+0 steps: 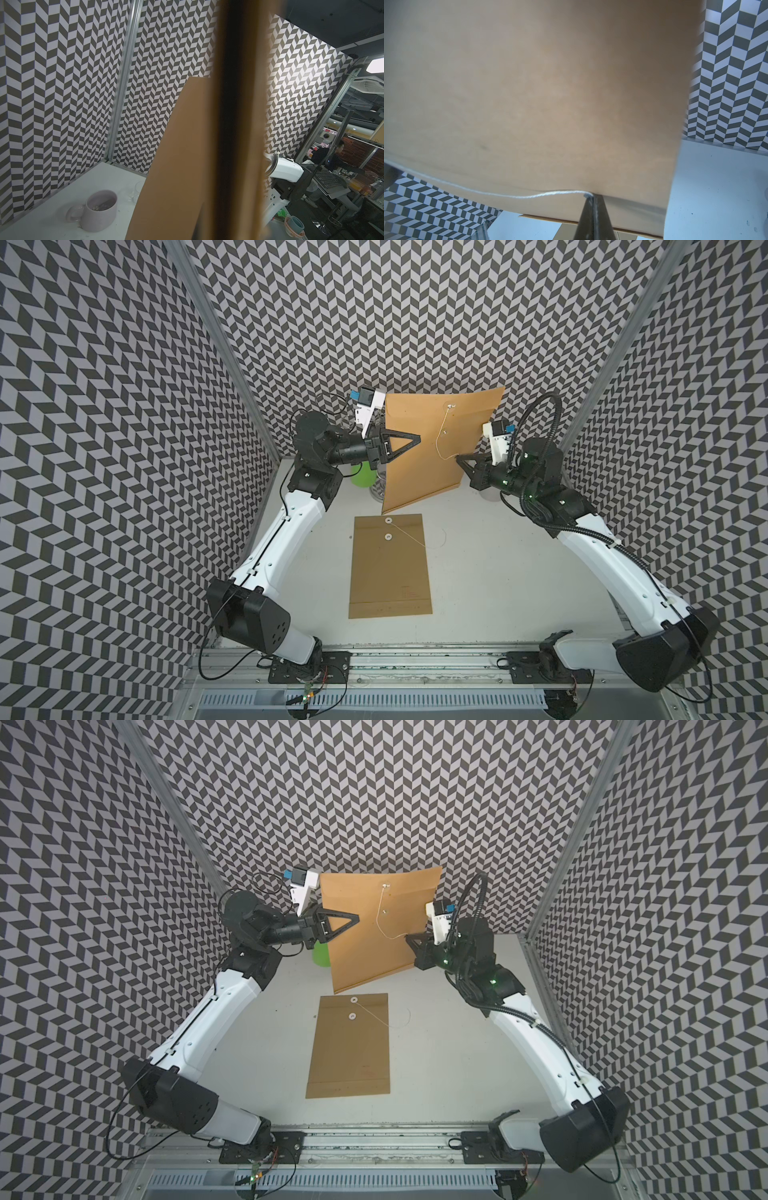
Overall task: Close the mouth of the file bag
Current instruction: Close the file bag.
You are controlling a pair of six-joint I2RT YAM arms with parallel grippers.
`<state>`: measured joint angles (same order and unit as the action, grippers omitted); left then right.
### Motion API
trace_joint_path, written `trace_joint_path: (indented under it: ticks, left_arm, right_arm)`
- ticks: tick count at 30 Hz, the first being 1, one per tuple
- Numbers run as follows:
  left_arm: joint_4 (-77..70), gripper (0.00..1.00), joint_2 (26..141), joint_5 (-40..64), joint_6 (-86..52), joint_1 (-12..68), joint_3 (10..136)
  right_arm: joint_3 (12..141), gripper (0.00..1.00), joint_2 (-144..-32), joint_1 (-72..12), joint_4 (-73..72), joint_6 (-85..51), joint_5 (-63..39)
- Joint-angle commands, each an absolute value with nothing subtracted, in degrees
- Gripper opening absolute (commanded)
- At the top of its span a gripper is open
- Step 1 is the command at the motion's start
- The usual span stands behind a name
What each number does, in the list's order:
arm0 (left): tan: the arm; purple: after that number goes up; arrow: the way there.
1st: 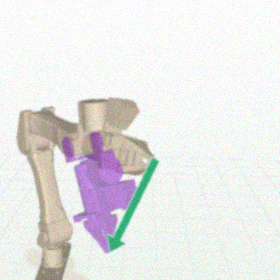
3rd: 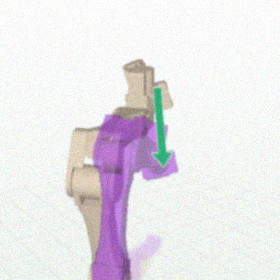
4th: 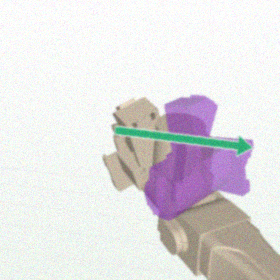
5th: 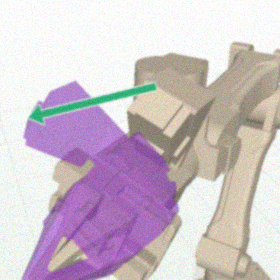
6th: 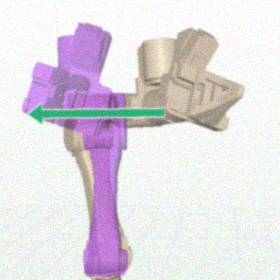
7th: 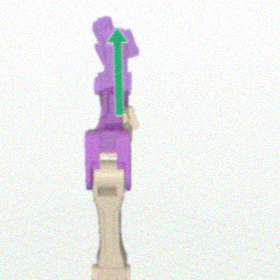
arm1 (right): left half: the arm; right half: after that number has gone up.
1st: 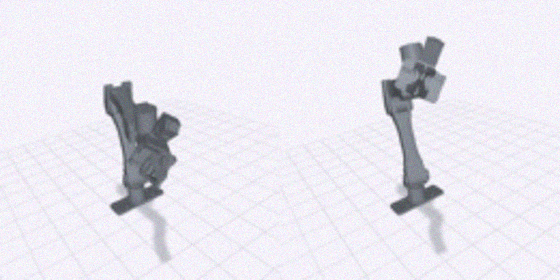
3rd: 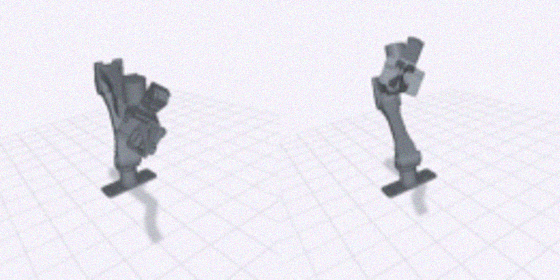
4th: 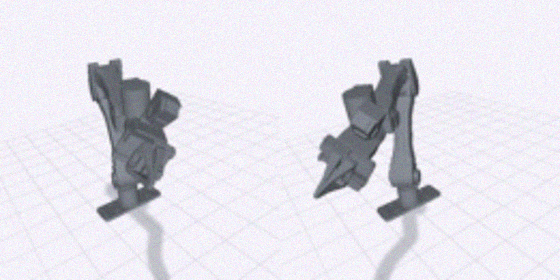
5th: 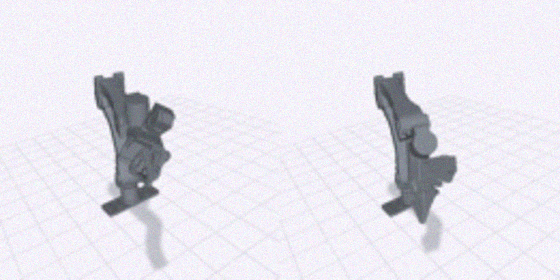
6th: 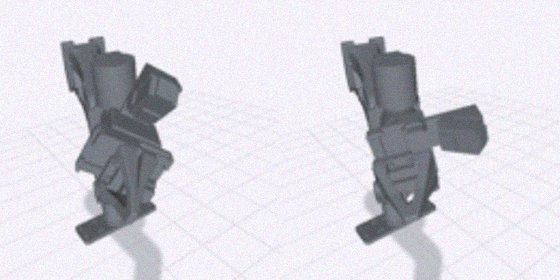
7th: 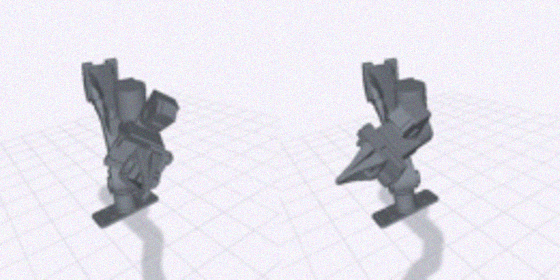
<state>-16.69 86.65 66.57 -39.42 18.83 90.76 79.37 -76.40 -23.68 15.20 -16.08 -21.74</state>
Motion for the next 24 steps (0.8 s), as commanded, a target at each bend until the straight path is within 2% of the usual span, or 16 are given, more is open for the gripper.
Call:
trace_joint_path:
  ticks: [1,10,13,24]
  left_arm:
    - [-17.0,0.0,84.9,67.8,-38.7,19.7,91.2]
    - [-8.9,0.0,84.4,65.2,-32.9,19.9,91.5]
    - [-6.0,0.0,84.5,60.7,-32.1,19.8,91.5]
    - [-26.0,0.0,83.6,64.4,-52.1,20.4,82.7]
  right_arm:
    - [81.3,0.0,-74.9,-23.3,13.2,-17.1,-21.9]
    - [86.5,0.0,-76.2,-21.7,15.4,-18.9,-22.6]
    - [87.6,0.0,-76.4,-21.7,15.4,-19.9,-23.3]
    - [88.9,0.0,-77.4,-21.5,16.6,-21.9,-20.3]
